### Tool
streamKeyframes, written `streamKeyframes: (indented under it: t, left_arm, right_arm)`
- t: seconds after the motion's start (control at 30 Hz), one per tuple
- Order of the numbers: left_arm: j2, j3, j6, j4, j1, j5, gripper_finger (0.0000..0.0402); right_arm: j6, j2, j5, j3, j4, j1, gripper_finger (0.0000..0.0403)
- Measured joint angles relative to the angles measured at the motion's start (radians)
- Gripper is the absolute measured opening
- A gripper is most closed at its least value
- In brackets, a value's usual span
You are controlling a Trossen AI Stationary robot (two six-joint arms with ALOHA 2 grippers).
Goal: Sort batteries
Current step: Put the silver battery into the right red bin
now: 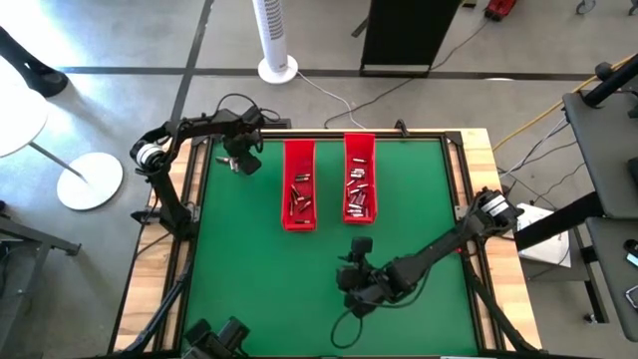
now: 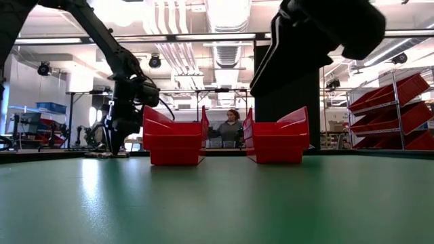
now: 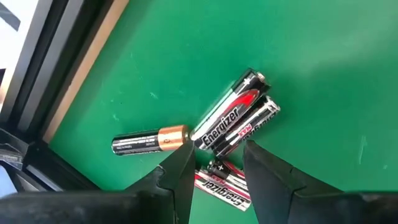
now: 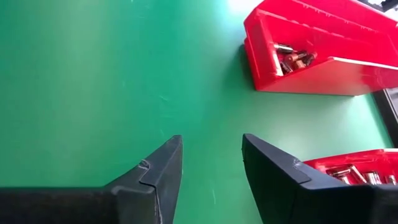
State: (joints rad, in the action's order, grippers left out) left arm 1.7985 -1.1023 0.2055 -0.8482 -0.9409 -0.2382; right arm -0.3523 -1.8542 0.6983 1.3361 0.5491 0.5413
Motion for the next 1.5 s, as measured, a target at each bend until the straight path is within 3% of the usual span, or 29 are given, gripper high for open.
streamKeyframes:
  t: [0.63,1.23,1.5]
  left_arm:
    - [0.000,-0.080,0.097,-0.002,0.000,0.073,0.0116]
    - [0.000,-0.028,0.101,0.084,-0.002,0.068,0.0116]
    - [0.000,-0.027,0.104,0.077,-0.005,0.067,0.0116]
  right_arm:
    - [0.039,0.000,-0.002,0.000,0.000,-0.059,0.0143]
    - [0.048,0.000,-0.026,0.000,0.000,-0.058,0.0169]
    - [0.046,0.000,-0.026,0.000,0.000,-0.058,0.0157]
